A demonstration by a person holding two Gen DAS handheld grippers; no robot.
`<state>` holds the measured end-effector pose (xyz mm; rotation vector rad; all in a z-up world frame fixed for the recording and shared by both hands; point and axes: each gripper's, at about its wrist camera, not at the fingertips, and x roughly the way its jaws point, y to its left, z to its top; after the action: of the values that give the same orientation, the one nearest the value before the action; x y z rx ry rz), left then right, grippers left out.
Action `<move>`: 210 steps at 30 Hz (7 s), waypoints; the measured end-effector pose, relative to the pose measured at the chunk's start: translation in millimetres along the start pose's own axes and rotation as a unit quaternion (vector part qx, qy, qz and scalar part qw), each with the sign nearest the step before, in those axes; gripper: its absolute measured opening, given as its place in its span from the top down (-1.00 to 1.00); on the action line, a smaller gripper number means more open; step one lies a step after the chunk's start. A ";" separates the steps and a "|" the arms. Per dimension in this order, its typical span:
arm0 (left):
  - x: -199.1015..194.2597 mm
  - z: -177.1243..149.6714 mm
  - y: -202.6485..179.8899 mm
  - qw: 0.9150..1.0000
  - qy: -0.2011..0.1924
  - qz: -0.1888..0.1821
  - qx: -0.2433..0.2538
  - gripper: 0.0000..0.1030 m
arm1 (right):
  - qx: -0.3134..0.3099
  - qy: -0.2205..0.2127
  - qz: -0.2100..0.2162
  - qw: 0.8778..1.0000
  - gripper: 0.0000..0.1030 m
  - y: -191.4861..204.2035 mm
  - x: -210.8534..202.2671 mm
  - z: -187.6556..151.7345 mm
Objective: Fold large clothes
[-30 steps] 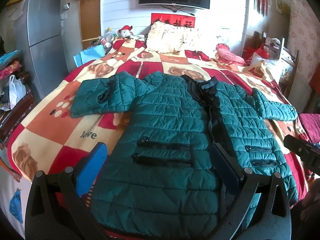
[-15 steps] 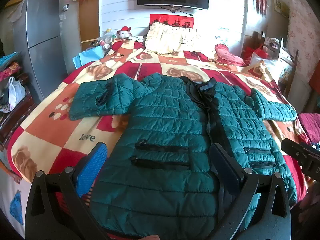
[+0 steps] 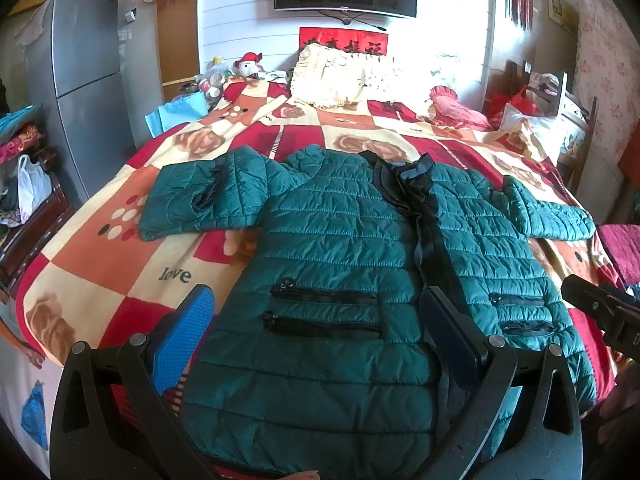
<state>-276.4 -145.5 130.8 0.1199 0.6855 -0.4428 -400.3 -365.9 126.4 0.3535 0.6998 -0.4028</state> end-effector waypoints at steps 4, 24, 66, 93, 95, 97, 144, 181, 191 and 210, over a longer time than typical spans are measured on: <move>-0.1 -0.8 -0.5 1.000 0.000 0.000 -0.001 -0.99 | -0.002 -0.001 -0.001 1.000 -0.93 -0.5 0.0 0.3; 36.7 16.0 -2.1 1.000 0.023 -0.003 0.006 -0.99 | -0.011 0.027 0.003 1.000 -0.93 6.1 45.0 26.6; 176.9 77.2 19.3 0.996 0.080 0.047 -0.011 -0.99 | -0.072 0.069 0.018 0.995 -0.93 44.4 194.2 105.6; 181.2 81.3 41.1 0.994 0.082 0.066 -0.028 -0.99 | -0.059 0.085 0.033 0.994 -0.93 51.6 210.0 100.1; 179.0 82.3 45.1 0.994 0.080 0.067 -0.033 -0.99 | -0.060 0.085 0.033 0.994 -0.93 53.0 208.5 100.7; 177.2 83.1 48.8 0.994 0.078 0.070 -0.037 -0.99 | -0.061 0.085 0.033 0.994 -0.93 53.5 207.1 101.6; 210.2 75.5 159.7 0.991 0.108 0.065 -0.034 -0.98 | -0.061 0.105 0.044 0.992 -0.93 63.8 204.1 93.2; 135.8 115.7 93.6 0.997 0.051 -0.041 -0.039 0.58 | -0.060 0.088 0.008 0.994 -0.93 48.7 174.1 94.4; 128.5 122.7 38.3 0.995 0.054 -0.086 -0.017 0.58 | -0.040 0.084 0.010 0.996 -0.93 27.7 163.5 95.0; 129.7 119.8 -89.3 0.979 0.081 -0.179 0.051 0.58 | 0.022 0.075 -0.030 0.996 -0.93 -46.5 147.4 94.4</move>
<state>-156.0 -302.0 144.0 0.1312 0.8480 -0.8214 -268.2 -482.7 85.3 0.4087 0.8514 -0.4521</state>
